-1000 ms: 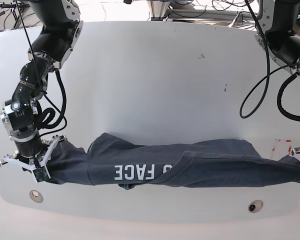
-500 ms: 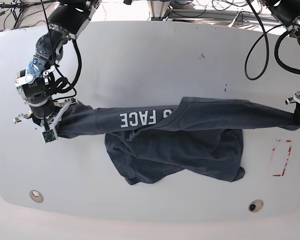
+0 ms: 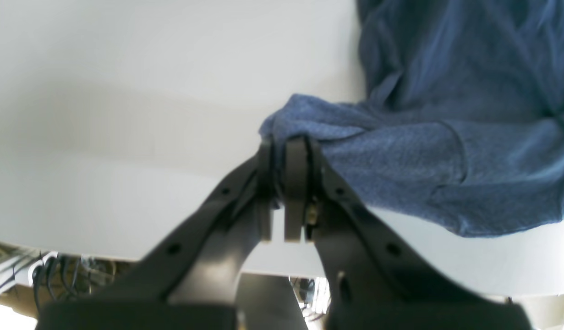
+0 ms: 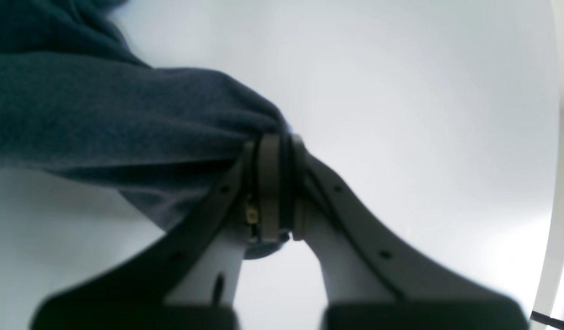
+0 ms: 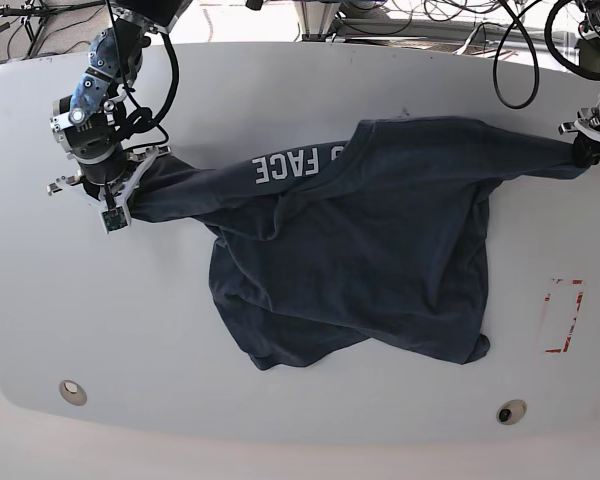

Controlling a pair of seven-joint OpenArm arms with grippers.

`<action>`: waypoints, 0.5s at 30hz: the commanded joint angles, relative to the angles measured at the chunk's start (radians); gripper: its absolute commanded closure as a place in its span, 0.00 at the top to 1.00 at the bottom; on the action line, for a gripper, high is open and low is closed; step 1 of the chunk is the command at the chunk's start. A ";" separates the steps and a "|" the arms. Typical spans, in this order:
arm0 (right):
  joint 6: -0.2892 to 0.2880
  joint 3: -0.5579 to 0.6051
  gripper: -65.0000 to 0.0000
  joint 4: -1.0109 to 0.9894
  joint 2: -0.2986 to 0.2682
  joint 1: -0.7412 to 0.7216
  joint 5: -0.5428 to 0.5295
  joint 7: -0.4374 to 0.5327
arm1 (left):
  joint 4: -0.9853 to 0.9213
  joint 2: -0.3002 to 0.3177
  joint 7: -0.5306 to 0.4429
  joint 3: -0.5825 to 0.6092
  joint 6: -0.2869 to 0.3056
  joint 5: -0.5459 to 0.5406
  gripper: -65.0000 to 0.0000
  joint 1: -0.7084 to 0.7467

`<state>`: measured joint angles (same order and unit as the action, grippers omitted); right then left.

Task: Fold the T-shirt properly
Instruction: 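Lay the shirt down by sweeping both grippers back across the table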

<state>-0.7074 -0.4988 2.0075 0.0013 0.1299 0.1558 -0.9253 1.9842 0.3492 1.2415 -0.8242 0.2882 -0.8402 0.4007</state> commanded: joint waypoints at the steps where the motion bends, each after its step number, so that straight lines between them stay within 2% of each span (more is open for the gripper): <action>1: 0.009 0.001 0.00 0.020 0.004 0.009 -0.005 0.035 | 0.013 0.020 -0.029 -0.010 -0.004 -0.008 0.00 0.025; 9: 0.009 0.001 0.00 0.020 0.007 0.063 -0.005 0.079 | 0.013 -0.005 -0.029 -0.007 -0.004 -0.008 0.00 0.080; 15: 0.009 -0.001 0.00 0.020 0.007 0.078 -0.005 0.087 | 0.011 0.000 -0.027 -0.002 -0.004 -0.008 0.00 0.114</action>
<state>-0.7071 -0.4969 2.0075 0.0162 0.2150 0.1539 -0.8631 1.9839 0.3286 1.2308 -0.8196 0.2882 -0.8410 0.5026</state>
